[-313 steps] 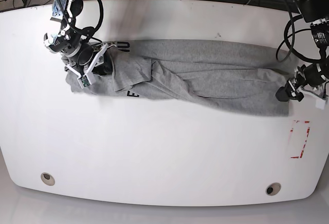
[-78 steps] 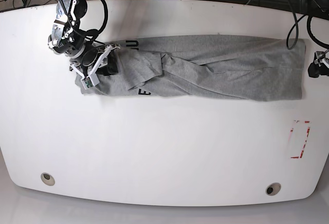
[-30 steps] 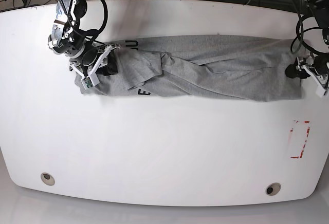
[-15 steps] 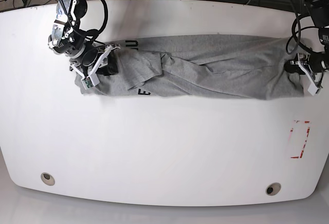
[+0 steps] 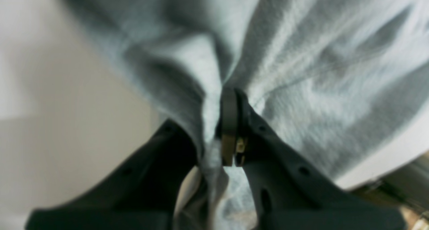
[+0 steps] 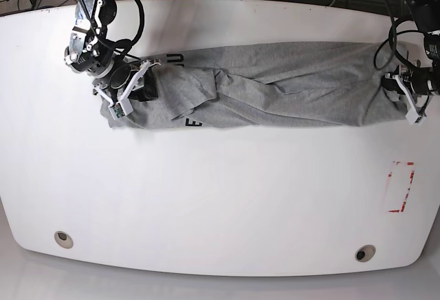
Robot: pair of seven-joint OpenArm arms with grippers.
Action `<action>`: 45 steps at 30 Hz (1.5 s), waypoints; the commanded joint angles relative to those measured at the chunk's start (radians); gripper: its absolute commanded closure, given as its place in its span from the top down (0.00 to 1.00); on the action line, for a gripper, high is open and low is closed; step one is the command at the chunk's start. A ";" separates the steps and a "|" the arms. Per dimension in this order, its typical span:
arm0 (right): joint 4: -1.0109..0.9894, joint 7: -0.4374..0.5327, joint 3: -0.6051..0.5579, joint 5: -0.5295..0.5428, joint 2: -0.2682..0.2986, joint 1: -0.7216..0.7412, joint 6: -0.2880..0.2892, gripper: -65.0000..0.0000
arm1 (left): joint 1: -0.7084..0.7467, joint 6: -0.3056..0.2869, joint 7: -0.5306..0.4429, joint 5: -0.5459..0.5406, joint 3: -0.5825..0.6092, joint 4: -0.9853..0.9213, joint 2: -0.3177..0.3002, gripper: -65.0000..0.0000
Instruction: Fold the T-shirt properly
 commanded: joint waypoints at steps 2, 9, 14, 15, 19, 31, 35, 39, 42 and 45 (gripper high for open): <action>0.014 0.025 0.007 0.018 0.011 0.012 0.002 0.18 | -0.023 -0.003 0.030 -0.026 -0.007 0.176 0.031 0.07; 0.014 0.025 0.005 0.018 0.011 0.012 0.002 0.18 | -0.023 -0.003 0.065 -0.026 0.055 0.402 0.111 0.07; 0.014 0.025 0.003 0.018 0.011 0.012 0.002 0.18 | -0.023 -0.003 0.065 -0.028 0.185 0.500 0.131 0.07; 0.014 0.025 0.003 0.018 0.011 0.012 0.002 0.18 | -0.023 -0.003 0.065 -0.031 0.208 0.507 0.141 0.07; 0.014 0.025 0.003 0.018 0.011 0.012 0.002 0.18 | -0.026 -0.003 0.065 -0.063 0.266 0.518 0.184 0.07; 0.014 0.025 0.003 0.018 0.011 0.012 0.002 0.18 | -0.072 -0.003 0.065 -0.092 0.374 0.510 0.333 0.07; 0.014 0.025 0.003 0.018 0.011 0.012 0.002 0.18 | -0.075 0.004 0.065 -0.094 0.380 0.510 0.384 0.07; 0.014 0.025 0.003 0.018 0.011 0.012 0.002 0.18 | -0.089 0.038 0.065 -0.094 0.380 0.509 0.442 0.07; 0.014 0.025 0.003 0.018 0.011 0.012 0.002 0.18 | -0.095 0.044 0.065 -0.092 0.380 0.487 0.461 0.07; 0.014 0.025 0.003 0.018 0.011 0.012 0.002 0.18 | -0.095 0.053 0.065 -0.092 0.380 0.457 0.470 0.07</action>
